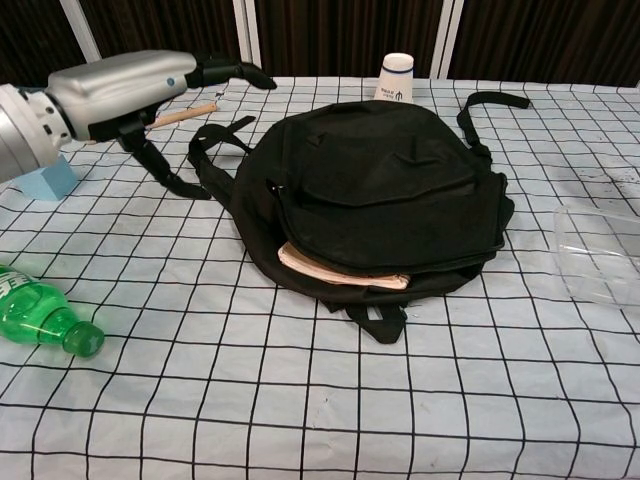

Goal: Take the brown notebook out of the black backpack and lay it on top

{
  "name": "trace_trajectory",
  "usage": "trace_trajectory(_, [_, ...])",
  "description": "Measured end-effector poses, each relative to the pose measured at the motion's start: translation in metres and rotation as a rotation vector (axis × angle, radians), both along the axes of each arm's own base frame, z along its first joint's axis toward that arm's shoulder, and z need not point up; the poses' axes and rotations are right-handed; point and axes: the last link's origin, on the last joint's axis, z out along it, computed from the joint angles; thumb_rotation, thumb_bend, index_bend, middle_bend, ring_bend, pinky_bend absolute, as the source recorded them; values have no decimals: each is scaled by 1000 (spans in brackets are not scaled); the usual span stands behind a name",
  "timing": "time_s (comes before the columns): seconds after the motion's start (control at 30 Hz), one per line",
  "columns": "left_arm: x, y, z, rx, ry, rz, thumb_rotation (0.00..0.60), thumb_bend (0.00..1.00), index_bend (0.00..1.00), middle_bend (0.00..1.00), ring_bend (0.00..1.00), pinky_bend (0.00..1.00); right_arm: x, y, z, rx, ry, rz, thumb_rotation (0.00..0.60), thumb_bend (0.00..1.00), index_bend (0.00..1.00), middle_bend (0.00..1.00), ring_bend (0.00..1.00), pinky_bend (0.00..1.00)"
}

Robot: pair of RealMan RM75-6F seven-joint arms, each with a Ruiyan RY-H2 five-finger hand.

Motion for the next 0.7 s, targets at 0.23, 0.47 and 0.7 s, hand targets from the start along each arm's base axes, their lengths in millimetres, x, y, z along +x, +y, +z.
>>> trace_trajectory(0.23, [-18,-18,-21,-26,38,-11,600,72,154,140,0,0,-3,5,9,-27,3,-19,600,284,0,20,178,95])
trace_trajectory(0.47, [-7,-14,-44,-52,30,-19,600,72,155,162,0,0,-4,9,12,-42,-5,-18,600,284,0,20,179,95])
trace_trajectory(0.7, [16,-5,-62,-54,50,-70,600,91,171,188,0,0,-8,10,14,-41,1,-24,600,284,0,20,179,95])
